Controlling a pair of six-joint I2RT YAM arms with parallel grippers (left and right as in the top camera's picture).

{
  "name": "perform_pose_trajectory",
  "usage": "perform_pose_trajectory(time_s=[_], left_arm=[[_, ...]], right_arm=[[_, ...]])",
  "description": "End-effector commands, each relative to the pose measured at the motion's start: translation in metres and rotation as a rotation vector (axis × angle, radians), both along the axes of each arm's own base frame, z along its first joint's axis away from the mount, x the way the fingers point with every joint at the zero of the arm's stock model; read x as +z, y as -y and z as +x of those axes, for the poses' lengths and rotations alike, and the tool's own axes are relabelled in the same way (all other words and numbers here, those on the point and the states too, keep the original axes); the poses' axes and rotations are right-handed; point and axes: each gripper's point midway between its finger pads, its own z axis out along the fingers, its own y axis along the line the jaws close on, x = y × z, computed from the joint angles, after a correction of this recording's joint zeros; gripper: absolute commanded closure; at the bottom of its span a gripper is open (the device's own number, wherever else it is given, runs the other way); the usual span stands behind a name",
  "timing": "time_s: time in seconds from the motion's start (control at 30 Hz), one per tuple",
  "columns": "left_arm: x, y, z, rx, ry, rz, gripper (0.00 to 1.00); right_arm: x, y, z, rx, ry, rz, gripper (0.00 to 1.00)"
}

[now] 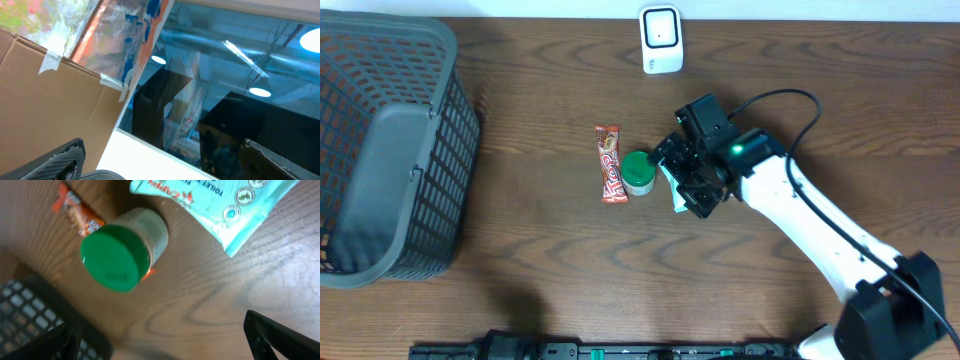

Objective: Scan the item barcode

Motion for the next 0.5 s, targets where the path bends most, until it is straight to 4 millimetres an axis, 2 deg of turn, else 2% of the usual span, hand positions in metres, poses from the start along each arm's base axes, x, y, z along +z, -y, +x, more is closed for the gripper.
perform_pose_trajectory(time_s=[0.0,0.17,0.33,0.47], left_arm=[[-0.006,-0.001,-0.018,0.002,0.058,0.015,0.02],[-0.016,-0.006,-0.036,0.031,0.129,0.015,0.02],[-0.015,-0.002,-0.029,0.041,0.12,0.045,0.02],[-0.017,0.007,-0.017,-0.003,0.113,0.068,0.02]], right_arm=[[0.005,-0.009,0.014,-0.045,0.022,-0.001,0.01],[0.002,-0.023,0.024,-0.031,0.033,-0.015,0.01],[-0.006,-0.041,0.033,-0.021,0.036,-0.035,0.01],[-0.023,-0.05,0.034,-0.049,-0.015,-0.052,0.01]])
